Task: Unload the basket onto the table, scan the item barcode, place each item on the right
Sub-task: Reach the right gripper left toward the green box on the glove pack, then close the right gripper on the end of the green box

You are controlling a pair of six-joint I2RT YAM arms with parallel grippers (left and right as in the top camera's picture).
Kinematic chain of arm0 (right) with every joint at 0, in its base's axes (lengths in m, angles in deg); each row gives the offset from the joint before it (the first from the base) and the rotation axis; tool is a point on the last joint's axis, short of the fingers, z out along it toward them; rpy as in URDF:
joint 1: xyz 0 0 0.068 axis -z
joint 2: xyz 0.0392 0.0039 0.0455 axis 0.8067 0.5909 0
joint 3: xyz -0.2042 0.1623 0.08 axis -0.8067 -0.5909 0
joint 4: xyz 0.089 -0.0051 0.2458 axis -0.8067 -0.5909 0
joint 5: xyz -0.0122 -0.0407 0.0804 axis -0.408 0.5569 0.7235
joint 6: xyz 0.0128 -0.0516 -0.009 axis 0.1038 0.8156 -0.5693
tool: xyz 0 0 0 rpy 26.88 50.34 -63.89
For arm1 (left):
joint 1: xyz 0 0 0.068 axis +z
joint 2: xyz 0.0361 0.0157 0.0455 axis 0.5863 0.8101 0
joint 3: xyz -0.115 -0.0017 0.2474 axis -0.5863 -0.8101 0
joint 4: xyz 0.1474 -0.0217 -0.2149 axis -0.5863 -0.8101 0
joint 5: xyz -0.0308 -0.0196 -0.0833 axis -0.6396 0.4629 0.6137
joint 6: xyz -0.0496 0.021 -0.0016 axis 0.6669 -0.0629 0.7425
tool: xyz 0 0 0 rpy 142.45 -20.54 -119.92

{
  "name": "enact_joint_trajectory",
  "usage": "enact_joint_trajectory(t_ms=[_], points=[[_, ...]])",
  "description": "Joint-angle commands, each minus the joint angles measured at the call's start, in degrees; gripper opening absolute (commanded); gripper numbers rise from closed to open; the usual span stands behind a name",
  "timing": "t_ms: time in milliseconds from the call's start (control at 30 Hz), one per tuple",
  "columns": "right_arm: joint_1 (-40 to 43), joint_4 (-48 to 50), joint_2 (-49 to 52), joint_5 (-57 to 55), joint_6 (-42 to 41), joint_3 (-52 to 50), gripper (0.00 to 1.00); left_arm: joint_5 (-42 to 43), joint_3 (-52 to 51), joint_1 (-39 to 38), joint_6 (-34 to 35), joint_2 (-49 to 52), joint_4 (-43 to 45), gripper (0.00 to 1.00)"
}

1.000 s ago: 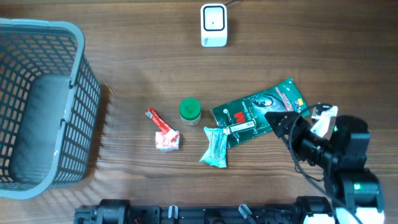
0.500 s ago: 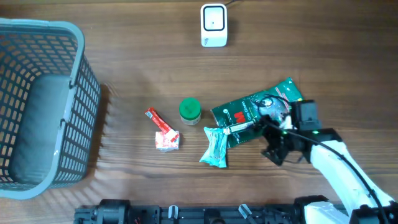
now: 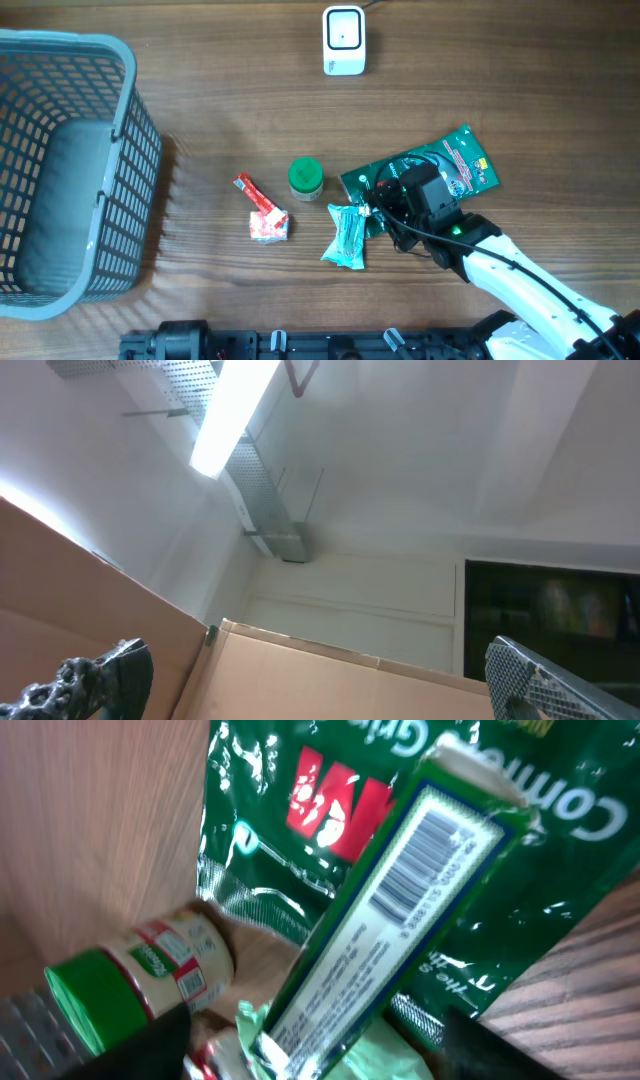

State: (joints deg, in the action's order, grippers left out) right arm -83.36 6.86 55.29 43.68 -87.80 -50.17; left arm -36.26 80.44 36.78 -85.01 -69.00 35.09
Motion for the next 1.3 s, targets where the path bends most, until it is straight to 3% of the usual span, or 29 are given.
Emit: enact_joint_trajectory(t_ms=[0,200,300,433,567,733,867,900,933,967,1067,1167,1267], points=[[-0.17,0.02,0.37,-4.31,-1.01,-0.22,0.55,0.02,-0.15,0.42,-1.33,-0.31,-0.22,1.0],[-0.17,-0.13,0.81,-4.57,-0.9,-0.22,0.47,0.04,-0.22,0.44,-1.31,-0.31,-1.38,1.0],[-0.17,-0.09,1.14,-4.79,-0.76,-0.22,0.35,0.04,-0.22,0.7,-1.31,-0.31,-1.42,1.0],[-0.17,0.74,1.11,-4.74,4.42,-0.22,0.24,0.07,-0.22,1.33,-1.31,-0.31,-1.77,1.0],[0.02,4.52,1.11,-5.11,17.75,0.09,0.2,0.07,-0.22,3.26,-1.31,-0.31,-2.01,1.0],[0.02,4.24,1.11,-6.88,30.25,0.87,0.2,0.07,-0.22,5.11,-1.31,-0.31,-2.47,1.0],[0.02,-0.81,1.11,-6.95,40.15,4.17,0.35,0.09,-0.22,6.14,-1.11,-0.31,-2.84,1.0],[0.02,-2.84,1.11,-6.91,39.32,5.46,0.58,0.09,-0.22,6.16,-1.11,-0.31,-2.89,1.0],[0.02,-4.98,1.11,-6.93,36.0,6.78,0.91,0.09,-0.22,6.16,-1.11,-0.31,-2.95,1.0],[0.02,-7.82,1.11,-6.88,29.99,8.09,1.0,0.09,-0.22,6.16,-1.11,-0.31,-3.02,1.0],[-0.15,-11.08,1.14,-3.63,3.37,8.92,1.0,0.09,-0.22,6.16,-1.11,-0.31,-3.1,1.0],[-1.79,-10.47,1.11,-5.38,-8.44,7.87,1.0,0.07,-0.22,6.16,-1.11,-0.31,-3.08,1.0],[-2.73,-9.99,1.11,-7.32,-14.51,4.79,1.0,0.09,-0.22,6.16,-1.11,-0.31,-3.15,1.0]])
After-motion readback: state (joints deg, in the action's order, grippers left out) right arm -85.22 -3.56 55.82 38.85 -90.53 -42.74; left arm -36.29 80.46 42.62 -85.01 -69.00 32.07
